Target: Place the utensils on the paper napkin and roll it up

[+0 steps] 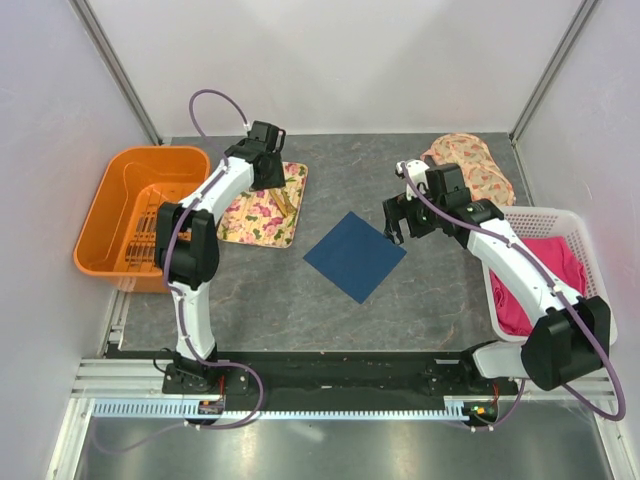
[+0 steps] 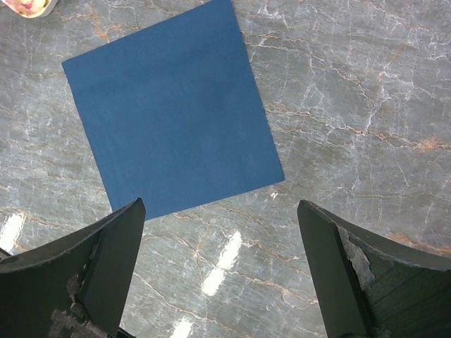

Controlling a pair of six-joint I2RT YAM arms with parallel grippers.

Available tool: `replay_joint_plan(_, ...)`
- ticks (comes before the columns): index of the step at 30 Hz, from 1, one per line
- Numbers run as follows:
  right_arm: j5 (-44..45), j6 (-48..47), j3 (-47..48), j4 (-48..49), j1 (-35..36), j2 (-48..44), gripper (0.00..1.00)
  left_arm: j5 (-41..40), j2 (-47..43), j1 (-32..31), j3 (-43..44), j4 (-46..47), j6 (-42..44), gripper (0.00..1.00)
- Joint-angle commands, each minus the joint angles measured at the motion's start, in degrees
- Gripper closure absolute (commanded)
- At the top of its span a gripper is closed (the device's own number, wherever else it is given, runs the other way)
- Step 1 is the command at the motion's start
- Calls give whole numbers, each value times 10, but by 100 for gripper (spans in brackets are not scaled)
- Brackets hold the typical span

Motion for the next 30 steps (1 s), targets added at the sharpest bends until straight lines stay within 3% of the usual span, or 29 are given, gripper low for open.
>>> replay_joint_plan(1,-12,10,-1,22,-7,2,2,-23,40,-1,47,18,-40,44)
replay_joint_plan(20,-28,18,-8,29,-15,19,2,-5,140,16,86,12,-63,44)
replay_joint_plan(30,-35,19,-6,31,-16,33,2,3,142,21,84,9,-63,60)
